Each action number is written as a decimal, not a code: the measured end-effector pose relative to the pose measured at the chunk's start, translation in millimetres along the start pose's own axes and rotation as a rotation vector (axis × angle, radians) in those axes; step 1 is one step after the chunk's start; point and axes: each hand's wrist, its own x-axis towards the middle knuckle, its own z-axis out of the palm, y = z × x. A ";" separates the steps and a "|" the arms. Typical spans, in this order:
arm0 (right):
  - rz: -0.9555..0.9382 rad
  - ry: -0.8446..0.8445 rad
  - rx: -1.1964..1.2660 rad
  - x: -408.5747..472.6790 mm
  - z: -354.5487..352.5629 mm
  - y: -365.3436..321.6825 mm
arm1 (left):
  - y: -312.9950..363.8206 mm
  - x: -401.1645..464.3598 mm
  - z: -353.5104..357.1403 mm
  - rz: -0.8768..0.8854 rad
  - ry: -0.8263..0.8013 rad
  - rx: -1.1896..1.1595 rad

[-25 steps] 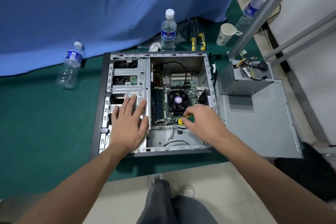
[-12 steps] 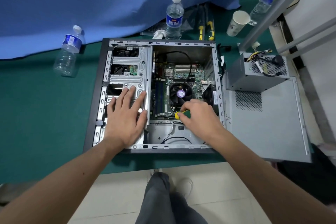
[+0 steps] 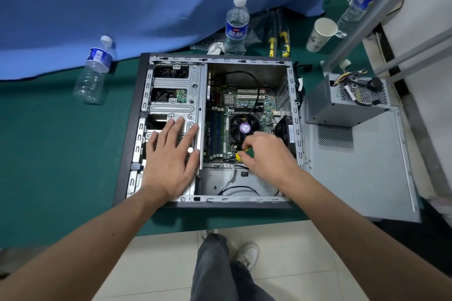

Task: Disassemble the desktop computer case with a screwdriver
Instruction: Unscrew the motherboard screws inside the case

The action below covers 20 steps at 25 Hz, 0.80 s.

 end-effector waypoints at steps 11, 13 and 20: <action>0.180 -0.397 0.173 52.2 -28.9 -63.0 | 1.0 -0.8 -1.0 -0.007 0.004 0.009; 0.203 -0.359 0.168 57.2 -28.4 -62.4 | 1.5 -0.9 -0.5 -0.008 0.003 0.008; -0.446 -0.525 -0.159 52.5 -31.3 -51.8 | -0.8 -0.5 0.7 -0.005 -0.004 0.008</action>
